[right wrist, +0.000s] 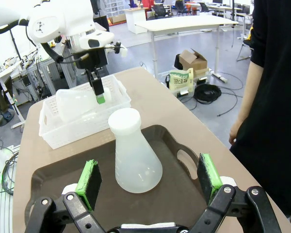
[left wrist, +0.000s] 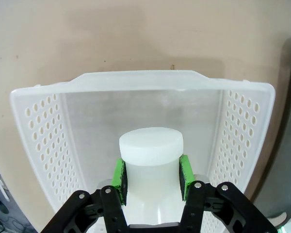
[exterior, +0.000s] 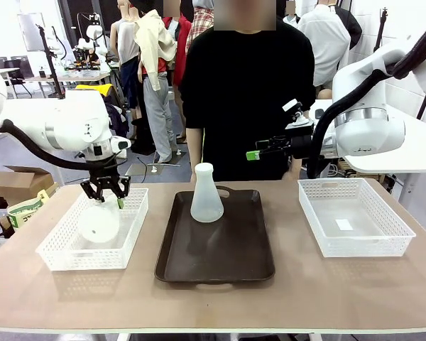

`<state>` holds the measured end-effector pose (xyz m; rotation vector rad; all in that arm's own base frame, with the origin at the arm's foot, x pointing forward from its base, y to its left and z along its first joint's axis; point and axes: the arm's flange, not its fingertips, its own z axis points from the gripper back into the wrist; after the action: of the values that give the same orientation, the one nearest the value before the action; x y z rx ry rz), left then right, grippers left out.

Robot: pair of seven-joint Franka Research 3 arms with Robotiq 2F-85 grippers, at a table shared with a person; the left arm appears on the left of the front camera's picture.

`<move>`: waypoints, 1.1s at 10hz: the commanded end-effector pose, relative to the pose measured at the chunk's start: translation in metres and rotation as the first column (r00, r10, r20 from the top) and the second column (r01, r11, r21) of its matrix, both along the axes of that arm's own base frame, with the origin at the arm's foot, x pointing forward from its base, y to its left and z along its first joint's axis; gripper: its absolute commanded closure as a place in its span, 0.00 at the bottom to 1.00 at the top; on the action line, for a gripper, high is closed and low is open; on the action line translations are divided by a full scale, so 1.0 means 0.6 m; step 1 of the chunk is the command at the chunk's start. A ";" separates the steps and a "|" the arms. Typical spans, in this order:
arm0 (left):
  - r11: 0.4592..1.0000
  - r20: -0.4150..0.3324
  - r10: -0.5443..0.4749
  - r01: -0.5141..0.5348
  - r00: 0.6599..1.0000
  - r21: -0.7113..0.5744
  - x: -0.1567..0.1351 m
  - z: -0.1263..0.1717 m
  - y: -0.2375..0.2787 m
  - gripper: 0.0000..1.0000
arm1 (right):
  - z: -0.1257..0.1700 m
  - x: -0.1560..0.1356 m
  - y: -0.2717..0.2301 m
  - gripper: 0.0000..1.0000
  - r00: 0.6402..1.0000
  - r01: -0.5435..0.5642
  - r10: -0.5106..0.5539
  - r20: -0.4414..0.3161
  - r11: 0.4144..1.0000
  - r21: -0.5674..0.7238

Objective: Prepare the laboratory tools.
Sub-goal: Place the picked Big flask upright in the Handle tray as directed by the person.

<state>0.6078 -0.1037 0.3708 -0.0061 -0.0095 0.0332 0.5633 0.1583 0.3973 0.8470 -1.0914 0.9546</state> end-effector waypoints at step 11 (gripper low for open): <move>0.998 0.042 -0.039 0.041 0.998 -0.053 -0.066 0.163 0.041 1.00 | 0.001 0.002 0.000 0.00 1.000 -0.005 0.005 -0.010 1.000 -0.006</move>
<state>0.5725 -0.0844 0.4694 -0.0607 -0.0667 -0.0064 0.5634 0.1583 0.3972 0.8471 -1.0912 0.9545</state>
